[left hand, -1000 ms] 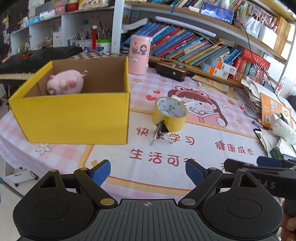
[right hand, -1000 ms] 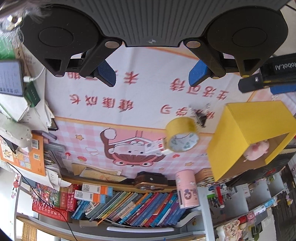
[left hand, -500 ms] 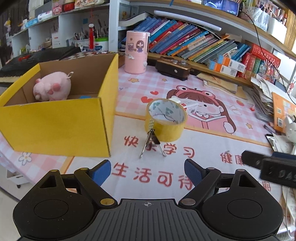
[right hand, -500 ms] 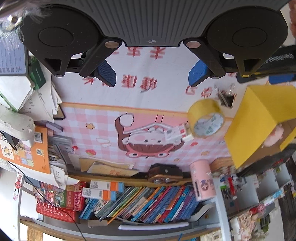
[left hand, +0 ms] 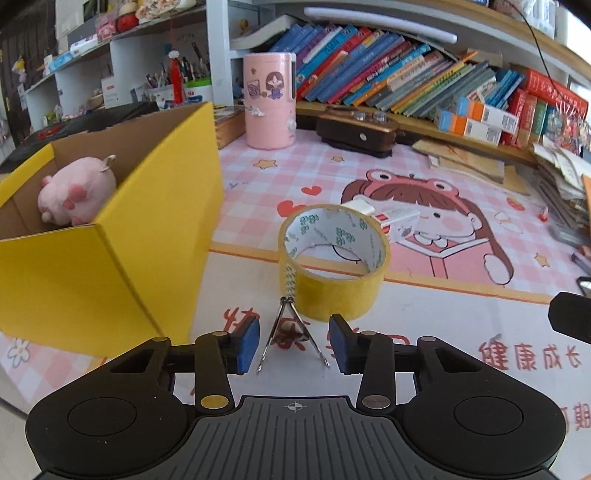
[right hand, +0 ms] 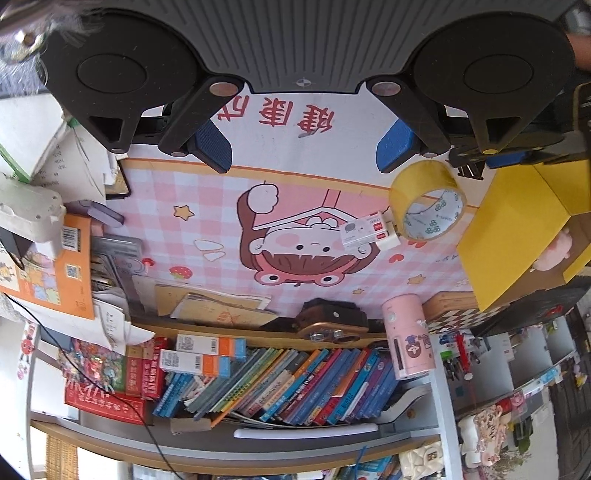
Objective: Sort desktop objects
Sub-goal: 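Close the left gripper on the black binder clip and lift it, then grasp the yellow tape roll with the right gripper while the left gripper holds the clip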
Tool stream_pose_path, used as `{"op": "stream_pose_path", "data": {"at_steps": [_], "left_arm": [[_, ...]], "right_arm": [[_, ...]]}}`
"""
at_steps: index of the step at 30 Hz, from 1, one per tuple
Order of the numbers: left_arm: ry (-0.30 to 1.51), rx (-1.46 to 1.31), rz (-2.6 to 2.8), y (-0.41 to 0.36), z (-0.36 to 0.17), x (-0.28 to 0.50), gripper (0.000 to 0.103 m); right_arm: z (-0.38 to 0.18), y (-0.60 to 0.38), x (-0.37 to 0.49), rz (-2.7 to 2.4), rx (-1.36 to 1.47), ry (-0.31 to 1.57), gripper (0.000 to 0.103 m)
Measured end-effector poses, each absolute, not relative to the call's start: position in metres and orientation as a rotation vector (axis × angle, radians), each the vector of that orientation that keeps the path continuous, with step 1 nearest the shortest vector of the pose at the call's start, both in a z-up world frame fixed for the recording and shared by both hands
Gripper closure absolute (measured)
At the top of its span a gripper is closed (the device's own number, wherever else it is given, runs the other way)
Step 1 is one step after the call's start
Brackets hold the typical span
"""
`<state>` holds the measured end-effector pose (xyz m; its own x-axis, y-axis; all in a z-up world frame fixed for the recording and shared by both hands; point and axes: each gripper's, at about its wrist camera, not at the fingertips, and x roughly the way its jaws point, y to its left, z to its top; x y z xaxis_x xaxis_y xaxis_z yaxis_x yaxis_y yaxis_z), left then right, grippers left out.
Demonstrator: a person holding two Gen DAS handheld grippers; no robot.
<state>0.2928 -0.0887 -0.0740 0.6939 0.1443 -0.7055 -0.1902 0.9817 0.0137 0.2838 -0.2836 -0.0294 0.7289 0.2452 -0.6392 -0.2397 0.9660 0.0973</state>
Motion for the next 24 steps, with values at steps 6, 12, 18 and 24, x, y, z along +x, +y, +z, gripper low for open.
{"op": "stream_pose_path", "data": {"at_steps": [6,12,18,24], "left_arm": [[0.803,-0.046,0.189,-0.088,-0.084,0.301,0.074],[0.793,-0.082,0.125,-0.086,-0.068,0.282,0.085],[0.782,-0.154,0.109,-0.072,-0.052,0.242,0.086],[0.757,-0.206,0.178,-0.059,-0.06,0.238,0.086]], "right_arm": [[-0.031,-0.275,0.293,0.321,-0.009,0.701,0.018],[-0.034,-0.265,0.309,0.362,-0.004,0.701,0.018],[-0.041,-0.234,0.334,0.479,-0.065,0.709,0.017],[-0.056,-0.205,0.353,0.543,-0.164,0.708,0.017]]}}
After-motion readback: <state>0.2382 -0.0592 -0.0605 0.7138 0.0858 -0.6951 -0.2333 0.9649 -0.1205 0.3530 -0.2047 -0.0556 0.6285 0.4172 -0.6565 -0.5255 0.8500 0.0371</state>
